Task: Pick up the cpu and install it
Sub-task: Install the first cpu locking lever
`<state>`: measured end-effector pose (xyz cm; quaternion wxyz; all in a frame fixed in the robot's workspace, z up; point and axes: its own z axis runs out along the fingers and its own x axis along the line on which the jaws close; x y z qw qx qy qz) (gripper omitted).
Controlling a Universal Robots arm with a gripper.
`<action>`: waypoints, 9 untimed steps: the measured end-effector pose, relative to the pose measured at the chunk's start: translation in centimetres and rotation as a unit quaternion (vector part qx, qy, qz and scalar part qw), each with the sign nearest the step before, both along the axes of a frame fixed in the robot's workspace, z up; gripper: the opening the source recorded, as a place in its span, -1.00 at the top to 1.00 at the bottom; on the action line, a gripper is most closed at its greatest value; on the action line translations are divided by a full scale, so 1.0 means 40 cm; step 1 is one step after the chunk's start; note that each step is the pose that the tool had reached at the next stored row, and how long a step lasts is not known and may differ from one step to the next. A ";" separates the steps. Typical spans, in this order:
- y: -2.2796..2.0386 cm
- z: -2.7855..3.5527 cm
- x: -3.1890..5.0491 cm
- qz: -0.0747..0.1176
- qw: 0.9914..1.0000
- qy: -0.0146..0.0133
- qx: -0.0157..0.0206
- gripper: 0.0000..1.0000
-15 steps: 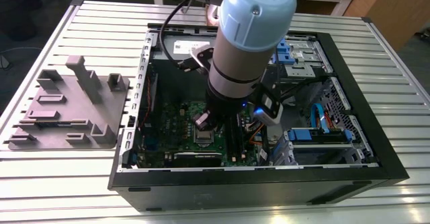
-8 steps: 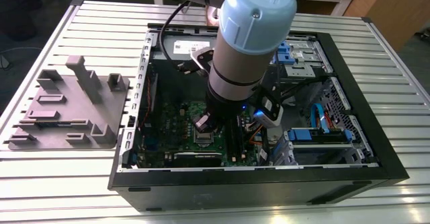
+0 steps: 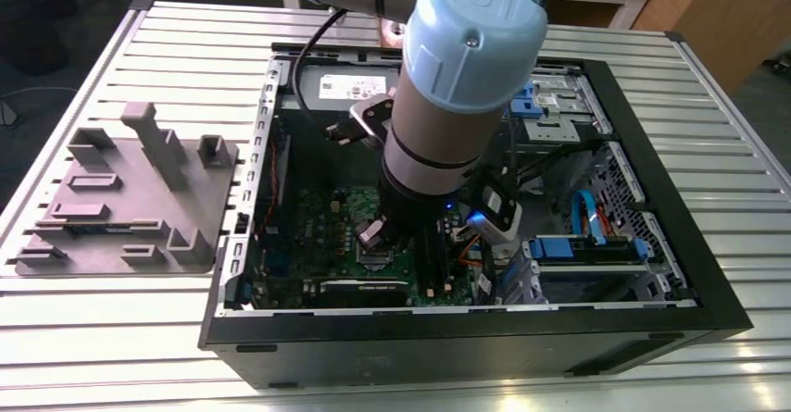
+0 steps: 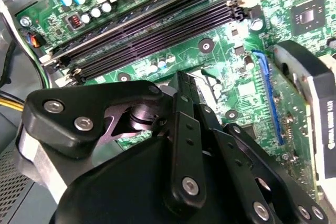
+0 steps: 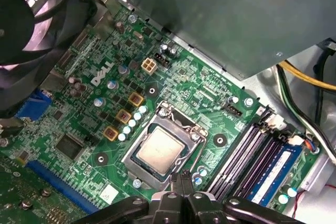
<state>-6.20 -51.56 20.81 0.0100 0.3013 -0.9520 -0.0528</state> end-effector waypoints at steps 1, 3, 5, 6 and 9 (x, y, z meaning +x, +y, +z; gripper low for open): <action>-0.002 -0.002 0.000 0.000 1.000 0.000 0.000 0.80; -0.004 -0.005 0.000 0.000 1.000 0.000 0.000 0.80; -0.007 -0.009 0.000 0.000 1.000 0.000 0.000 0.80; -0.009 -0.010 0.000 0.000 1.000 0.000 0.000 0.80; -0.019 -0.014 -0.001 0.000 1.000 0.000 0.000 0.80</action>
